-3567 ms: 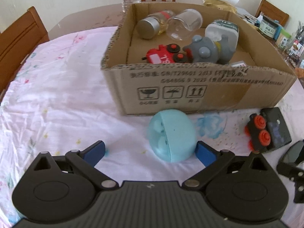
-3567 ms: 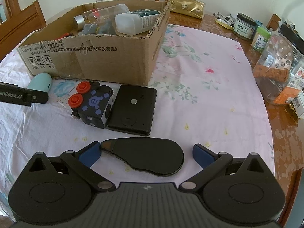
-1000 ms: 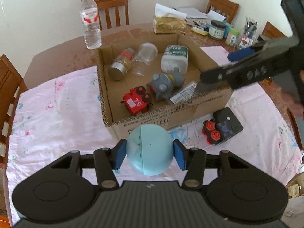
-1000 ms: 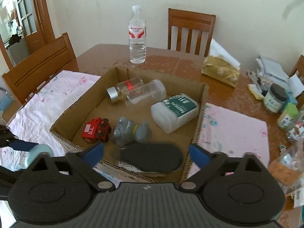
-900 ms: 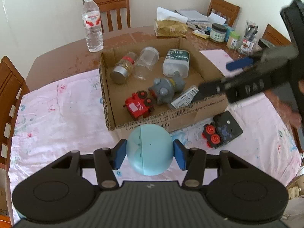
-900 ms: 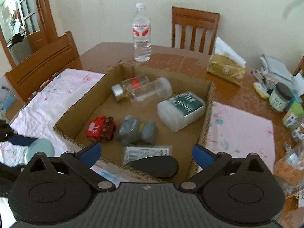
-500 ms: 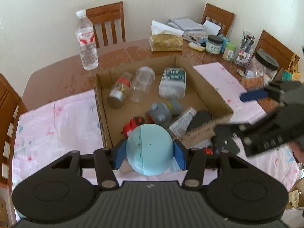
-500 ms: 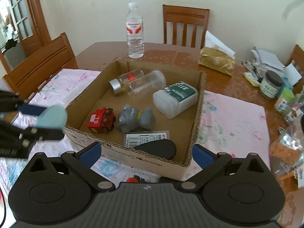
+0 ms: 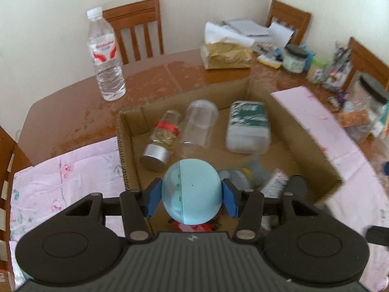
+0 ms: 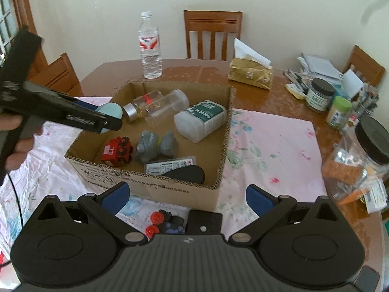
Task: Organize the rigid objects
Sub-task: 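Carry the blue case and black paddle over the box and release both inside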
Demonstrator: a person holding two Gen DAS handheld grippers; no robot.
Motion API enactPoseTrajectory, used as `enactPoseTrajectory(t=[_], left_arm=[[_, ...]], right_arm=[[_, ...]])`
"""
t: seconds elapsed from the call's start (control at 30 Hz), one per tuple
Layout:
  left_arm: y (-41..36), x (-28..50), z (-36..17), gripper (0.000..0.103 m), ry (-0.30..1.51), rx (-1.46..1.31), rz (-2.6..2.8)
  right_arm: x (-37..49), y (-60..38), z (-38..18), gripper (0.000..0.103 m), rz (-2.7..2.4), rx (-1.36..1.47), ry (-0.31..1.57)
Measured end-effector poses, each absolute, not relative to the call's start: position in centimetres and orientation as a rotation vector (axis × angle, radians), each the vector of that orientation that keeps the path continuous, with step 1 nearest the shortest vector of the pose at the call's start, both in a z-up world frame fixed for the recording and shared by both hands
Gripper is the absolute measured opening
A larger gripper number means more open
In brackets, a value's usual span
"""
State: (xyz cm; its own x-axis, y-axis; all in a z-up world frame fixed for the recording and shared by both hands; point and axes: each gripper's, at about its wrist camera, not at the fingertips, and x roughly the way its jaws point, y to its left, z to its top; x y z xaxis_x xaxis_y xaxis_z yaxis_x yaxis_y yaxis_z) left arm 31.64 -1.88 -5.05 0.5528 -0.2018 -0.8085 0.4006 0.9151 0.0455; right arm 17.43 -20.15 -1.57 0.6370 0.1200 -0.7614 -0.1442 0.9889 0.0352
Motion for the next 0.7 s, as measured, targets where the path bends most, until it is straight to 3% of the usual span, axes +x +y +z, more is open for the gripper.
enactPoseTrajectory(t=[0.27, 0.3, 0.37, 0.4, 0.47, 0.7], left_arm=[[-1.5, 33.4, -7.0, 0.052, 0.943, 0.257, -0.318], [-1.5, 33.4, -6.9, 0.055, 0.935, 0.261, -0.312], [-1.6, 33.2, -6.5, 0.082, 0.913, 0.271, -0.301], [-1.6, 32.9, -6.2, 0.09, 0.889, 0.273, -0.294], [-1.7, 32.5, -5.6, 0.095, 0.862, 0.281, -0.287], [-1.2, 30.7, -3.8, 0.095, 0.839, 0.25, -0.282]], right_arm=[[16.4, -21.3, -2.3, 0.103, 0.082, -0.004, 0.905], [16.4, -21.4, -2.3, 0.103, 0.079, -0.004, 0.907], [16.3, -21.5, -2.3, 0.103, 0.079, -0.001, 0.909], [16.3, -21.5, -2.4, 0.103, 0.081, 0.0, 0.909], [16.4, -21.4, -2.4, 0.103, 0.082, -0.002, 0.911], [16.5, -21.2, -2.4, 0.103, 0.093, -0.022, 0.901]])
